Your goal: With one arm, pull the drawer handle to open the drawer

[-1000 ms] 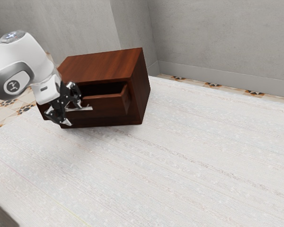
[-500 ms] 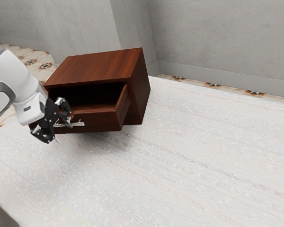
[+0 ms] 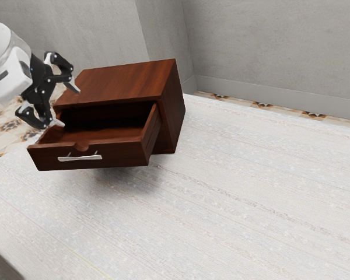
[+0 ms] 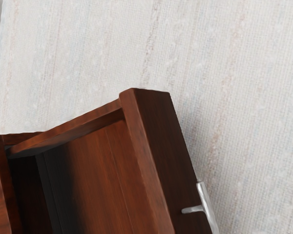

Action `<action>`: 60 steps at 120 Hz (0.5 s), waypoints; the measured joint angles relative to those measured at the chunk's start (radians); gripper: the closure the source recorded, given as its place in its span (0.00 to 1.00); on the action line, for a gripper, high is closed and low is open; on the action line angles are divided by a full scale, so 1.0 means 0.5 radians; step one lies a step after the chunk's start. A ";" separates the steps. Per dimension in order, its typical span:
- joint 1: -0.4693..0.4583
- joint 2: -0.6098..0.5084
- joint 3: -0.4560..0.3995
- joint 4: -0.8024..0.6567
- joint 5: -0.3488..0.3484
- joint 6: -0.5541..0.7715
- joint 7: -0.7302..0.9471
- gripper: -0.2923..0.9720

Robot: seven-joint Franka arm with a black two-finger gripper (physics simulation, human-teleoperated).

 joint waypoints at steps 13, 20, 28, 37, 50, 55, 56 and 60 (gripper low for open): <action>-0.022 0.336 -0.043 0.291 -0.290 -0.380 -0.399 0.26; 0.448 0.519 -0.381 0.362 -0.454 -0.515 -0.587 0.25; 1.081 0.622 -0.888 0.392 -0.605 -0.626 -0.781 0.25; 1.333 0.664 -1.097 0.434 -0.707 -0.715 -0.976 0.24; 1.408 0.678 -1.157 0.454 -0.776 -0.797 -1.218 0.24; 1.414 0.679 -1.164 0.455 -0.790 -0.819 -1.300 0.23; 1.414 0.679 -1.164 0.456 -0.792 -0.822 -1.316 0.23; 1.416 0.680 -1.167 0.462 -0.799 -0.836 -1.376 0.23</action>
